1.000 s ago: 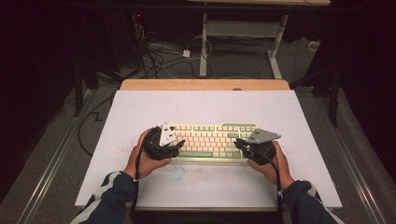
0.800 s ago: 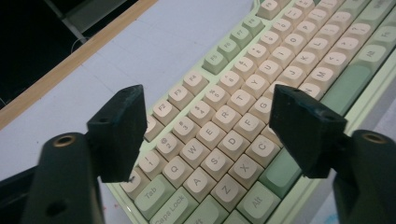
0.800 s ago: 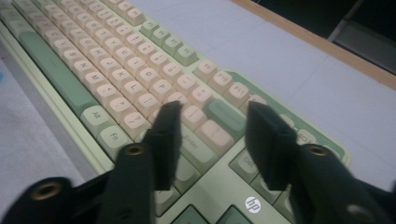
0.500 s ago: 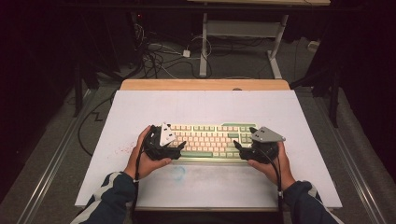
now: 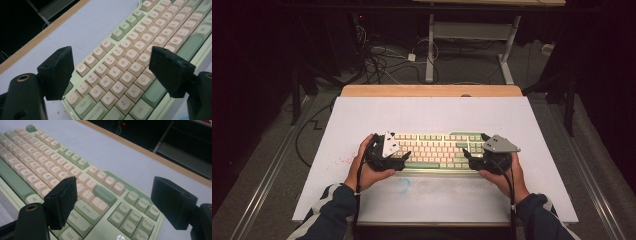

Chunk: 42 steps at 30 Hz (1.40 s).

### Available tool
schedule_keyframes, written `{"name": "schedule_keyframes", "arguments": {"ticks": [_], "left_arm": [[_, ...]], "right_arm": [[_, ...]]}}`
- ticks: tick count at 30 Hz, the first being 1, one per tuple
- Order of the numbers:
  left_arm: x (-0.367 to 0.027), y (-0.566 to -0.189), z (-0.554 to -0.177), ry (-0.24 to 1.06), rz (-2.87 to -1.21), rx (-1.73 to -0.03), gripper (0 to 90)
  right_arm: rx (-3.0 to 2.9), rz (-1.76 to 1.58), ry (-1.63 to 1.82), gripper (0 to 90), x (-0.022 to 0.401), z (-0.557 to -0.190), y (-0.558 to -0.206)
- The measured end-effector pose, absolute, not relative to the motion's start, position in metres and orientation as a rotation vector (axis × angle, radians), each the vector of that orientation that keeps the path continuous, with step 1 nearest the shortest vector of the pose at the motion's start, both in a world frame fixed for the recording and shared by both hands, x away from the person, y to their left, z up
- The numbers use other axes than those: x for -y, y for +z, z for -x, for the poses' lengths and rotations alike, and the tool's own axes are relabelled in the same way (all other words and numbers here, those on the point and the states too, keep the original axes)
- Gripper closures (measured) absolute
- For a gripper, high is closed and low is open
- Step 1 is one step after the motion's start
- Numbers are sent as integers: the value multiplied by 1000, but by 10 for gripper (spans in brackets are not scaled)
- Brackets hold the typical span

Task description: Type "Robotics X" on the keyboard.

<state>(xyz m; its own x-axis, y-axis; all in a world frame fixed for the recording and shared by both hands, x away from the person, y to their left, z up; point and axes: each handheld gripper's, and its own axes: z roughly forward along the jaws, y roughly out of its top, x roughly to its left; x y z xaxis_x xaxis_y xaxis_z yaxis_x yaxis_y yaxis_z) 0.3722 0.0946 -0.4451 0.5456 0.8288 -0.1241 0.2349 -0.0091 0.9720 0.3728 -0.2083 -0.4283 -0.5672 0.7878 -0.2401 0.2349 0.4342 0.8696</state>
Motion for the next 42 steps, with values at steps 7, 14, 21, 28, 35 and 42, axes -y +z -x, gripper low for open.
{"name": "schedule_keyframes", "arguments": {"ticks": [7,14,21,28,35,42], "left_arm": [[-100,-443,-367,613,-1559,-917,187],[-104,-442,-359,645,-1577,-889,187],[-108,-440,-354,651,-1572,-884,187],[-117,-439,-349,668,-1558,-887,187],[-122,-439,-346,670,-1555,-890,187],[-128,-442,-341,679,-1571,-892,187]], "right_arm": [[-2020,-833,1079,223,211,-367,-424],[-2010,-813,1076,224,212,-361,-421],[-1993,-798,1069,225,217,-354,-418],[-1980,-778,1061,225,221,-346,-414],[-1969,-767,1052,226,226,-341,-414],[-1969,-761,1034,227,229,-338,-414]]}}
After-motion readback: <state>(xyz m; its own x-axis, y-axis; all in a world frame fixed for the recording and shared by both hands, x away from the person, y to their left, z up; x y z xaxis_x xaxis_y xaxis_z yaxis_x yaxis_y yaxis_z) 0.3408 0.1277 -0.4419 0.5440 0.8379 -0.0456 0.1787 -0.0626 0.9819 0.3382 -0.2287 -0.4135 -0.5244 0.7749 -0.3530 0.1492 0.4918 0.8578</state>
